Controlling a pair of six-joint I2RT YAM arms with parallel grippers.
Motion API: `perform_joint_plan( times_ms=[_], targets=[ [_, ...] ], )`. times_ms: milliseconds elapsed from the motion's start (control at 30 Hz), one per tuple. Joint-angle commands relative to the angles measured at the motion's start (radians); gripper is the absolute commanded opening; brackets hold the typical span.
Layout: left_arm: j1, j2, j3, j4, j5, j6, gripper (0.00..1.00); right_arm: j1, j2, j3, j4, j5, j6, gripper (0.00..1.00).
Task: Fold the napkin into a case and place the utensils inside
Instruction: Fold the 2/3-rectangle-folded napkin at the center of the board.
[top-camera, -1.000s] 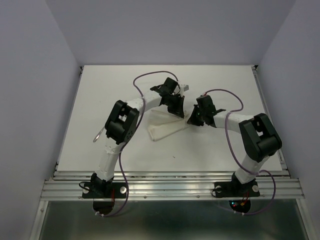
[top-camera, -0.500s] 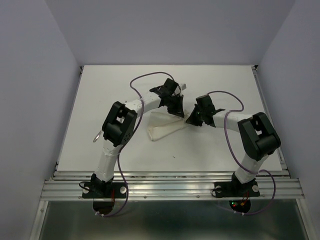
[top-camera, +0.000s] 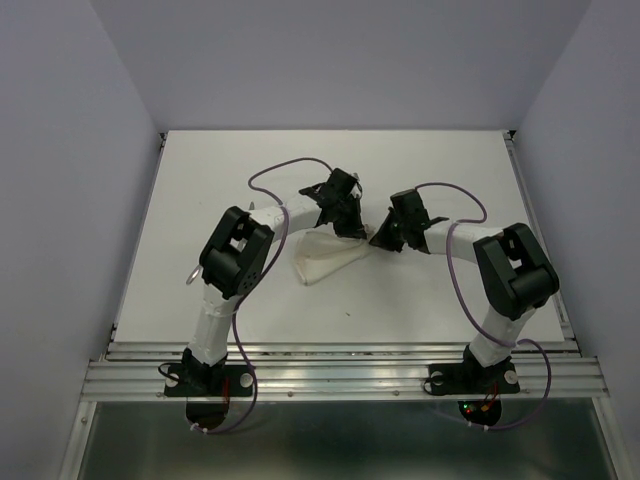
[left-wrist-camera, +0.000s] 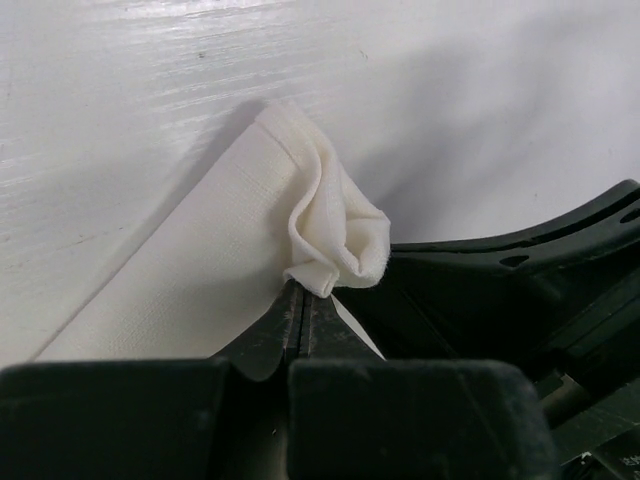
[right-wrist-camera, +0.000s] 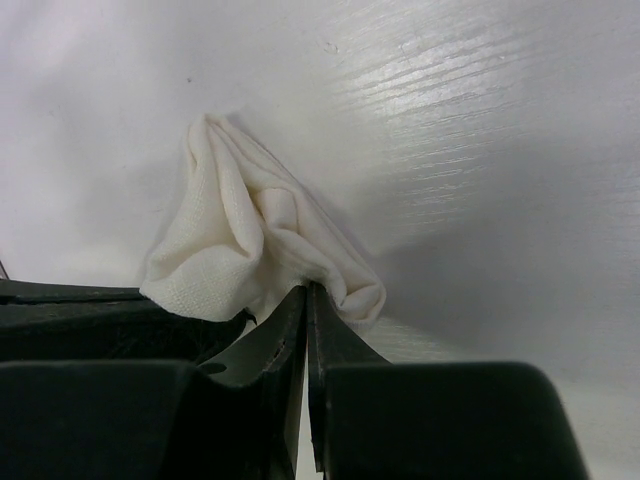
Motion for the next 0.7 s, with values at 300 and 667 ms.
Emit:
perform_joint_plan(
  times_ms=[300, 667],
  targets=[
    [-0.017, -0.053, -0.073, 0.011, -0.155, -0.141, 0.00, 0.010, 0.052, 0.008, -0.040, 0.020, 0.015, 0.09],
    [-0.037, -0.066, -0.240, 0.214, -0.203, -0.141, 0.00, 0.010, 0.048, 0.004, -0.039, 0.023, 0.012, 0.09]
  ],
)
